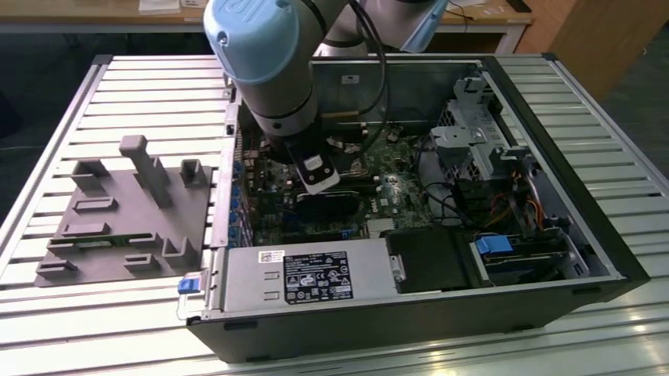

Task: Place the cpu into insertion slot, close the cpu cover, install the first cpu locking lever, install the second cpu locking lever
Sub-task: 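Install the second cpu locking lever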

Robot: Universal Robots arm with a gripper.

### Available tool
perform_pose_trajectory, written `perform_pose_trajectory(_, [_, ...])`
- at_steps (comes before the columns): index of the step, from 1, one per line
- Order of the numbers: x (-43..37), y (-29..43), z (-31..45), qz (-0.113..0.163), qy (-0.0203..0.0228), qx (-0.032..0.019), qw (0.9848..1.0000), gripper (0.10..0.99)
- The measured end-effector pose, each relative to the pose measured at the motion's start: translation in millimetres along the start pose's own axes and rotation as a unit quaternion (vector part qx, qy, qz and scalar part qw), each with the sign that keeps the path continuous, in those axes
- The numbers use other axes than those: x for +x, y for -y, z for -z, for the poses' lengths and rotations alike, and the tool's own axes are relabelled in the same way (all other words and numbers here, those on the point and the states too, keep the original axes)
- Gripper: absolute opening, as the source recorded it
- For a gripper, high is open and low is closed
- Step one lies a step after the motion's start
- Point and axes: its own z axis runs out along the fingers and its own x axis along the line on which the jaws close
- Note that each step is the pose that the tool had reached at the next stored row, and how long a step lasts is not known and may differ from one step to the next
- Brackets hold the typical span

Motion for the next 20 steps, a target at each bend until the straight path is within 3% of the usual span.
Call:
perform_pose_trajectory(3, [-0.8, -1.2, 3.3, 0.000, 0.0000, -0.0001, 1.0000, 0.102])
perform_pose_trajectory(10, [-8.5, -3.0, 3.3, -0.002, -0.0020, 0.0023, 1.0000, 0.102])
perform_pose_trajectory(17, [-17.2, -4.7, 1.7, -0.007, -0.0058, 0.0220, 0.9997, 0.102])
perform_pose_trajectory(20, [-21.2, -6.3, 0.5, -0.007, -0.0060, 0.0280, 0.9996, 0.102])
